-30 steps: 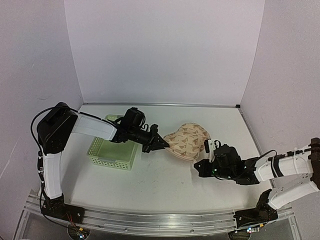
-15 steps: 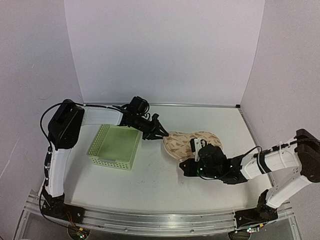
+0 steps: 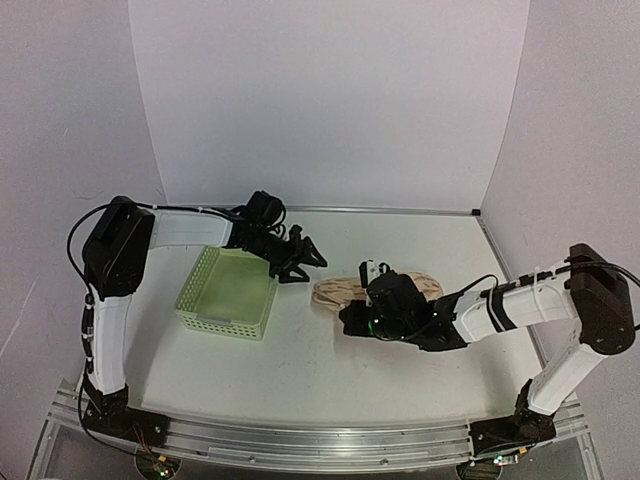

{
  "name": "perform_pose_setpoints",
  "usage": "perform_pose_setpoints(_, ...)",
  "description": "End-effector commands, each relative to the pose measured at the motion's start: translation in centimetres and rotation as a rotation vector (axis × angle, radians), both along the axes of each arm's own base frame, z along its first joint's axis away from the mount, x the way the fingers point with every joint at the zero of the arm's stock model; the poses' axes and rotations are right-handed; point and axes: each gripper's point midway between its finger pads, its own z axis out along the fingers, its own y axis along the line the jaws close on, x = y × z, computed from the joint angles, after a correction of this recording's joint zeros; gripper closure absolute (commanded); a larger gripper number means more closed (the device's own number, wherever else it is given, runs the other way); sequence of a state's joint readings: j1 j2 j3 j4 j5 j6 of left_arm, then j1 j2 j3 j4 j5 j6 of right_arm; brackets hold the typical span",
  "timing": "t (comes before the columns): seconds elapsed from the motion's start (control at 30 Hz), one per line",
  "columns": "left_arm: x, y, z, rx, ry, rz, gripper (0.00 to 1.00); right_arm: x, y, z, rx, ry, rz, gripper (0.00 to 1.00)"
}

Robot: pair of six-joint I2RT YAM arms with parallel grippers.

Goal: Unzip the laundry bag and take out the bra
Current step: Hold the laundry bag at the center of the board.

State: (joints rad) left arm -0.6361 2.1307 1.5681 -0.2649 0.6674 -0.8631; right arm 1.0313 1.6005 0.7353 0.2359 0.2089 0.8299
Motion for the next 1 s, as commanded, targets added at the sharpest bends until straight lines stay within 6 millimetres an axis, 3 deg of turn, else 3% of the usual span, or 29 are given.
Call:
perform_pose_setpoints(0.0,-0.9,0.8,6.0,-0.049,-0.110,0.007,0.34,1.6,1.3,1.6,0.021,-0.044,-0.015,1.00)
perform_pose_setpoints(0.37,-4.6,0.1,8.4,-0.117,-0.080,-0.010,0.27,3.1,1.8,1.3,0.010,-0.045,-0.015,1.00)
perform_pose_setpoints(0.7,-7.3,-1.8,5.1,-0.148,0.041,0.020,0.26,2.8,1.1,1.7,0.006,-0.059,-0.004,1.00)
perform_pose_setpoints(0.97,-7.4,-3.8,3.2,-0.169,0.105,0.023,0.26,2.2,0.5,1.5,0.014,-0.057,0.000,1.00)
